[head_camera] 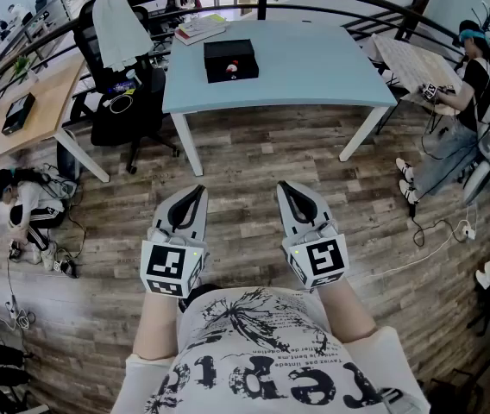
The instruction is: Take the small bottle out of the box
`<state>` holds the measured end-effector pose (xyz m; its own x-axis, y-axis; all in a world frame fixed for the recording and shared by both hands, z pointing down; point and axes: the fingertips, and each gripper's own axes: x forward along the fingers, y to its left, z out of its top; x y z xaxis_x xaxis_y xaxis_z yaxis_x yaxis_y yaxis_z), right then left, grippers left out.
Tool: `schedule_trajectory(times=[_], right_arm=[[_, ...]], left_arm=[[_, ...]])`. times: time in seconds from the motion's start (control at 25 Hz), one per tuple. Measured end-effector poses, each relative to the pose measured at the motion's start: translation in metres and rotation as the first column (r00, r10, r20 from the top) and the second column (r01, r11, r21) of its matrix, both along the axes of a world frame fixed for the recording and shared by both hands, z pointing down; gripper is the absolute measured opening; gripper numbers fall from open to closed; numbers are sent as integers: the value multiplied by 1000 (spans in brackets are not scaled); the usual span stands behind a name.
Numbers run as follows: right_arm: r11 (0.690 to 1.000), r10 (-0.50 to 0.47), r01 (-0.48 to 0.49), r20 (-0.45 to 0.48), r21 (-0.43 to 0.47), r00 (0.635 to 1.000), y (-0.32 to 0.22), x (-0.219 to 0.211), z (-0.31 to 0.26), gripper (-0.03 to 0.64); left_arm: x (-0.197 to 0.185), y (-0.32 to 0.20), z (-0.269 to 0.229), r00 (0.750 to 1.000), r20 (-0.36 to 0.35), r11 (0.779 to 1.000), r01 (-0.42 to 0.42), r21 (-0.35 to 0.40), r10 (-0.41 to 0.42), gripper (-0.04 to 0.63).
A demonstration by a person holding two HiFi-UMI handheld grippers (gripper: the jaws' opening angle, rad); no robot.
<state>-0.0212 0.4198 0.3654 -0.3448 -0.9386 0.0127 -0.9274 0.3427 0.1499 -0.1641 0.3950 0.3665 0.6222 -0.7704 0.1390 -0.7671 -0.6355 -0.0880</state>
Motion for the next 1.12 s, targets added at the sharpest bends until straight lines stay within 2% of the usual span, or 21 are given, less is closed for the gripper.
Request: schedule_trajectory(times=[0.2,0.44,0.64,0.8,0.96,1.12], right_arm=[[1000,19,-19,11,3,1000,-9,5,0,6],[999,30,-30,33,-12,999,-19,13,4,6],[999,34,-33,52,-28,998,-26,17,10,8],[999,34,-32,39,-43,999,-36,20,20,8],[998,39,-38,14,-56,999,-64,19,27,8],[996,57,-56,15,-74,998,-112,18,37,8]], left_arm=[[5,-9,2,999,-37,1000,-23,-21,22,21],[13,-20,7,998,-46,999,-36,-33,34,21],[19,-31,7,992,-108,996,-65,-54,59,21],[20,-45,15,994,-100,996,-61,-69,54,21],[19,-74,27,994,-102,993,-57,-104,46,21],[20,-126,38,993,-98,990,-71,-120,59,21]])
